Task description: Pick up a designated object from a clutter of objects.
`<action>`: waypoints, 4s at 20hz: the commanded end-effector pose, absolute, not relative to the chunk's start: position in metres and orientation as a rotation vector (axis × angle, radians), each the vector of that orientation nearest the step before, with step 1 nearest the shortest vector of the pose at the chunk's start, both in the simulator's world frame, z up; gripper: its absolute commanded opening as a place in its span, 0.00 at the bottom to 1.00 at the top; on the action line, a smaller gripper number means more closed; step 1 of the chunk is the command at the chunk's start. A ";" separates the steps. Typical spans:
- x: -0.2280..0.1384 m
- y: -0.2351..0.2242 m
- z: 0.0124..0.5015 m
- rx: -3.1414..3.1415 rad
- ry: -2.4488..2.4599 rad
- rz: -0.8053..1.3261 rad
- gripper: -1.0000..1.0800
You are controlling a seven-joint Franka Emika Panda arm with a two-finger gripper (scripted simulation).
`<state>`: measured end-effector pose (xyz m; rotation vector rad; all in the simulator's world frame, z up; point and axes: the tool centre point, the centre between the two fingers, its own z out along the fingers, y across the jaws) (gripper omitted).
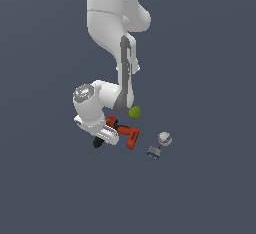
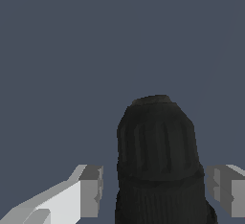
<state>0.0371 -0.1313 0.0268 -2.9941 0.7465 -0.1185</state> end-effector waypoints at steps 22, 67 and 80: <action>0.031 -0.113 0.051 -2.993 0.747 -0.120 0.00; -0.032 0.124 0.379 -2.994 0.746 -0.121 0.00; -0.044 0.125 0.399 -2.998 0.746 -0.112 0.00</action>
